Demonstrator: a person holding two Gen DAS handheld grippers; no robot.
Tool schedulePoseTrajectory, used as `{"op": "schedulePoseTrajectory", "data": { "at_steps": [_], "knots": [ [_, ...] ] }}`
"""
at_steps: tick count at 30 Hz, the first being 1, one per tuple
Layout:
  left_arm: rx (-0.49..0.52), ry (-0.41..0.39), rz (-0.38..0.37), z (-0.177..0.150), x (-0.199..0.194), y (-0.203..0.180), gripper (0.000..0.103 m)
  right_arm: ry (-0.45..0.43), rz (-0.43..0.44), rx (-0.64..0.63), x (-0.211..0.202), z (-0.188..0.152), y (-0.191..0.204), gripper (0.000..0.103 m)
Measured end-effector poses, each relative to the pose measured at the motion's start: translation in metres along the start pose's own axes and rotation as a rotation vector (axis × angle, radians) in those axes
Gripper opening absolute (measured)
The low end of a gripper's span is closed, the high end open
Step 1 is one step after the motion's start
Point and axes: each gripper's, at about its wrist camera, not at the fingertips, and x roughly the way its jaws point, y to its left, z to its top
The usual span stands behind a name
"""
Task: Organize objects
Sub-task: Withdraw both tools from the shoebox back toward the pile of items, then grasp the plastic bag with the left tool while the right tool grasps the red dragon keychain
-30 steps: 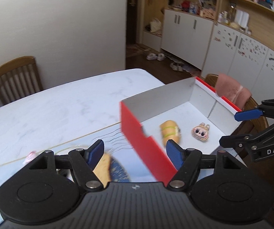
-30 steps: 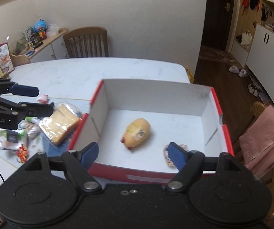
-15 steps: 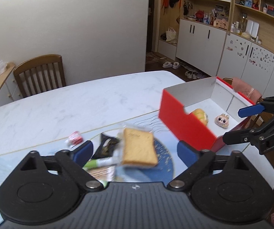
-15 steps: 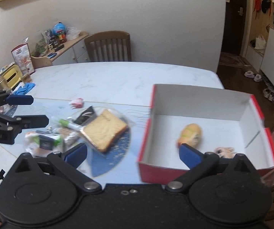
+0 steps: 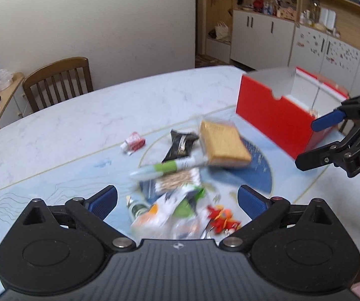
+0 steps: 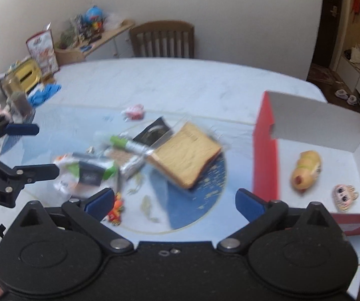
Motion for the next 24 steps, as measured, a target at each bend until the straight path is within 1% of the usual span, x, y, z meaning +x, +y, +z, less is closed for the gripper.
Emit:
{"op": "schedulePoseTrajectory", "data": {
  "at_steps": [4,10,14,18,22,24],
  "knots": [
    [0.057,0.022,-0.001,-0.016,0.016,0.006,0.103,0.036,0.003,-0.019,0.017,-0.009,0.022,0.103],
    [0.103,0.056,-0.042,-0.031,0.037,0.013,0.103,0.083,0.003,-0.052,0.038,-0.022,0.049,0.103],
    [0.126,0.066,-0.066,-0.038,0.047,0.016,0.103,0.111,0.005,-0.095,0.053,-0.029,0.066,0.103],
    [0.116,0.081,-0.083,-0.040,0.058,0.022,0.103,0.126,0.010,-0.142,0.069,-0.032,0.079,0.102],
    [0.093,0.088,-0.095,-0.041,0.064,0.027,0.102,0.138,0.028,-0.174,0.083,-0.032,0.090,0.099],
    [0.086,0.090,-0.102,-0.041,0.066,0.028,0.102,0.144,0.031,-0.184,0.090,-0.033,0.094,0.095]
  ]
}}
